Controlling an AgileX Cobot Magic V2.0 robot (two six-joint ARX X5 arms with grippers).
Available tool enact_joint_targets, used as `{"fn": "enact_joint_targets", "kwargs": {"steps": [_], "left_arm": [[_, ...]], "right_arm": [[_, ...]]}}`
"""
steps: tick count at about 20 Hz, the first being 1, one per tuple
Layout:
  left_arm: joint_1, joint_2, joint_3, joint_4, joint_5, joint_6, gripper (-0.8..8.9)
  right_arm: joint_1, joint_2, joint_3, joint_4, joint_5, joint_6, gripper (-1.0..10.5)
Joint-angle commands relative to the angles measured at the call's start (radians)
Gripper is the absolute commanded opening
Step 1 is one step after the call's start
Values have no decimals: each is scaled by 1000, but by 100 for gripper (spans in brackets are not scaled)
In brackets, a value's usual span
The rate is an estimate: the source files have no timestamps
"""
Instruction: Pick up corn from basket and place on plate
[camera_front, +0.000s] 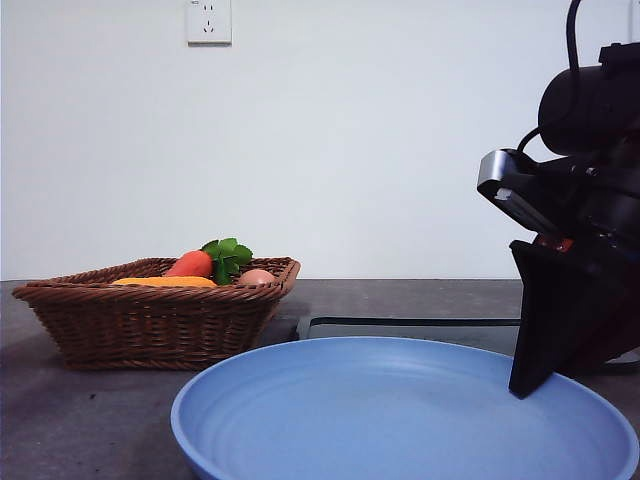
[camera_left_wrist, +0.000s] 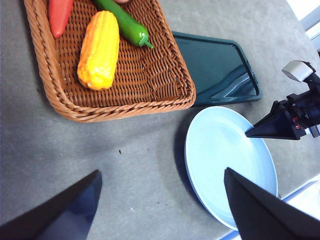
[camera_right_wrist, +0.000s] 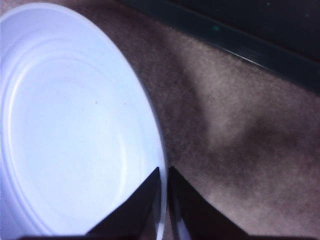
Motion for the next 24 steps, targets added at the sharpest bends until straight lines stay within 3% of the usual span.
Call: {"fn": "enact_joint_targets", "kwargs": {"steps": [1, 7, 11, 16, 24], "left_arm": [[-5, 30, 50, 24, 3, 18, 398], [-68, 192, 134, 128, -42, 27, 391], [-158, 352, 183, 205, -169, 58, 391], [-254, 623, 302, 258, -355, 102, 391], [-346, 1065, 568, 205, -501, 233, 391]], "right_arm": [[5, -6, 32, -14, -22, 18, 1], [5, -172, 84, -181, -38, 10, 1], [2, -338, 84, -272, -37, 6, 1], [-1, -488, 90, -281, -37, 58, 1], [-13, -536, 90, -292, -36, 75, 1]]}}
